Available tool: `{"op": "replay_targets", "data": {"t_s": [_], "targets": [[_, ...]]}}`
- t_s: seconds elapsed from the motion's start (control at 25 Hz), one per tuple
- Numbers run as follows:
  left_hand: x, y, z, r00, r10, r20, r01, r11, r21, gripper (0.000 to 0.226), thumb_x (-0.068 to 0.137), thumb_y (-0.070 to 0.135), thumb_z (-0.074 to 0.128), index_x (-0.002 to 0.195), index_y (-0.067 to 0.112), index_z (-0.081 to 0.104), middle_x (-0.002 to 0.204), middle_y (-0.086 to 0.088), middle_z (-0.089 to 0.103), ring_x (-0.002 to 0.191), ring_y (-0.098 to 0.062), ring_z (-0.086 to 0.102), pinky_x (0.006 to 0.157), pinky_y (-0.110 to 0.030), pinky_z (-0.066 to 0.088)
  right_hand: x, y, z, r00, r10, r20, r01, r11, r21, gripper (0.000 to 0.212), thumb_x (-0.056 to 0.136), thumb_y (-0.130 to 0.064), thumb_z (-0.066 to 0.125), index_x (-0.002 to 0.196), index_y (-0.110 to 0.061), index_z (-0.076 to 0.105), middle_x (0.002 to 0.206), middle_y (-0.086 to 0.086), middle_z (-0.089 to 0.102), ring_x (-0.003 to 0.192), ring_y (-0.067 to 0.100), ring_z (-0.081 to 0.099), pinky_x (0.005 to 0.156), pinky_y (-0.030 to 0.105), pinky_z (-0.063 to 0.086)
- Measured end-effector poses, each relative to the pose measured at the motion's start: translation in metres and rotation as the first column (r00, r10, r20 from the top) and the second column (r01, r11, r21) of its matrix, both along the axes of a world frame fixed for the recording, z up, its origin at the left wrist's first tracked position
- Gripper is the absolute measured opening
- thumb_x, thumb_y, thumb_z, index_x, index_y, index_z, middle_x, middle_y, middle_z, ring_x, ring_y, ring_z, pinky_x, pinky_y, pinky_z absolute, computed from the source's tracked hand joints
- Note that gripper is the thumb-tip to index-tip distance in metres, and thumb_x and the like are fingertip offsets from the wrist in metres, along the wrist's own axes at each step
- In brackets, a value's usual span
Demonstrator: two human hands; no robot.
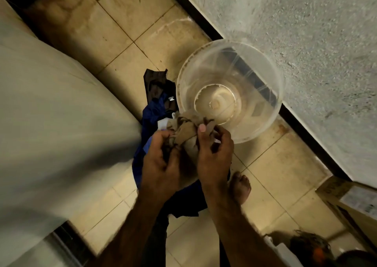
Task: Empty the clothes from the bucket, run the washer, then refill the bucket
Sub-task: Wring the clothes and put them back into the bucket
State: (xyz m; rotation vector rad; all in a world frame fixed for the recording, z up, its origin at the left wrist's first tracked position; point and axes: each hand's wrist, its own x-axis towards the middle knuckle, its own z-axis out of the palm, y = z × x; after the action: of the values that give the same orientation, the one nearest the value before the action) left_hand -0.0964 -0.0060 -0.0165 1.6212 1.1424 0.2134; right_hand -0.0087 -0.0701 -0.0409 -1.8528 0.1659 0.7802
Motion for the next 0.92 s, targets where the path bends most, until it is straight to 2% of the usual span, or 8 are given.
{"op": "replay_targets", "data": {"t_s": [0.16, 0.24, 0.32, 0.36, 0.52, 0.64, 0.84, 0.92], "targets": [[0.056, 0.000, -0.016, 0.980, 0.190, 0.061, -0.170, 0.956, -0.239, 0.015, 0.103, 0.022, 0.051, 0.115, 0.021, 0.058, 0.102, 0.007, 0.068, 0.094, -0.005, 0.066, 0.086, -0.028, 0.056, 0.034, 0.004, -0.006, 0.974, -0.027, -0.225, 0.069, 0.981, 0.182, 0.060, 0.086, -0.062, 0.066, 0.139, -0.037, 0.056, 0.134, -0.011, 0.065, 0.125, 0.012, 0.061, 0.102, 0.036, 0.053], [0.074, -0.001, -0.029, 0.986, 0.163, 0.038, -0.159, 0.984, -0.081, 0.017, 0.100, 0.033, 0.052, 0.114, 0.028, 0.061, 0.106, 0.005, 0.069, 0.096, -0.013, 0.066, 0.087, -0.043, 0.057, 0.050, 0.004, -0.009, 0.984, -0.080, -0.161, 0.100, 0.988, 0.119, 0.044, 0.089, -0.044, 0.072, 0.131, -0.030, 0.065, 0.123, -0.008, 0.072, 0.118, 0.014, 0.066, 0.102, 0.042, 0.055], [0.088, -0.003, -0.039, 0.987, 0.081, -0.138, -0.060, 0.986, 0.153, 0.036, 0.093, 0.053, 0.052, 0.122, 0.033, 0.060, 0.118, 0.006, 0.062, 0.104, -0.014, 0.058, 0.089, -0.043, 0.055, 0.069, 0.008, -0.011, 0.970, -0.200, -0.140, 0.210, 0.976, 0.056, 0.033, 0.091, -0.033, 0.073, 0.122, -0.024, 0.070, 0.110, -0.006, 0.076, 0.108, 0.016, 0.070, 0.095, 0.041, 0.059], [0.095, -0.002, -0.040, 0.972, 0.101, -0.213, -0.069, 0.986, 0.152, 0.050, 0.088, 0.067, 0.049, 0.127, 0.035, 0.057, 0.123, 0.005, 0.059, 0.110, -0.015, 0.056, 0.092, -0.041, 0.053, 0.078, 0.010, -0.012, 0.958, -0.250, -0.139, 0.260, 0.964, 0.053, 0.031, 0.090, -0.032, 0.074, 0.120, -0.022, 0.071, 0.108, -0.005, 0.076, 0.106, 0.018, 0.071, 0.092, 0.038, 0.061], [0.111, -0.003, -0.042, 0.957, 0.188, -0.219, -0.269, 0.855, -0.444, 0.092, 0.061, 0.099, 0.042, 0.133, 0.042, 0.056, 0.128, 0.012, 0.062, 0.119, -0.016, 0.058, 0.107, -0.045, 0.046, 0.113, 0.028, -0.019, 0.893, -0.387, -0.231, 0.409, 0.911, 0.055, 0.036, 0.088, -0.040, 0.073, 0.118, -0.020, 0.073, 0.109, 0.002, 0.076, 0.102, 0.025, 0.072, 0.091, 0.044, 0.061], [0.123, -0.005, -0.044, 0.969, 0.174, -0.178, -0.249, 0.647, -0.721, 0.069, 0.076, 0.081, 0.055, 0.128, 0.036, 0.062, 0.123, 0.006, 0.069, 0.111, -0.020, 0.065, 0.099, -0.045, 0.052, 0.134, 0.035, -0.026, 0.857, -0.398, -0.327, 0.423, 0.906, 0.005, 0.040, 0.090, -0.047, 0.069, 0.120, -0.019, 0.072, 0.111, 0.005, 0.075, 0.100, 0.027, 0.072, 0.090, 0.047, 0.061], [0.176, 0.022, -0.057, 0.929, 0.265, -0.259, -0.369, 0.611, -0.700, 0.056, 0.089, 0.058, 0.058, 0.131, 0.020, 0.058, 0.118, -0.009, 0.068, 0.104, -0.032, 0.067, 0.090, -0.051, 0.058, 0.154, 0.021, -0.025, 0.950, -0.247, -0.190, 0.225, 0.966, -0.128, 0.037, 0.098, -0.046, 0.059, 0.112, -0.015, 0.072, 0.097, -0.001, 0.070, 0.082, 0.014, 0.063, 0.059, 0.019, 0.049], [0.188, 0.025, -0.065, 0.937, 0.280, -0.209, -0.340, 0.596, -0.727, 0.043, 0.093, 0.055, 0.056, 0.117, 0.020, 0.063, 0.112, -0.010, 0.069, 0.103, -0.033, 0.068, 0.092, -0.051, 0.057, 0.157, 0.011, -0.028, 0.957, -0.215, -0.192, 0.186, 0.969, -0.160, 0.028, 0.098, -0.041, 0.062, 0.105, -0.015, 0.071, 0.087, -0.002, 0.066, 0.079, 0.014, 0.061, 0.054, 0.018, 0.046]]}}
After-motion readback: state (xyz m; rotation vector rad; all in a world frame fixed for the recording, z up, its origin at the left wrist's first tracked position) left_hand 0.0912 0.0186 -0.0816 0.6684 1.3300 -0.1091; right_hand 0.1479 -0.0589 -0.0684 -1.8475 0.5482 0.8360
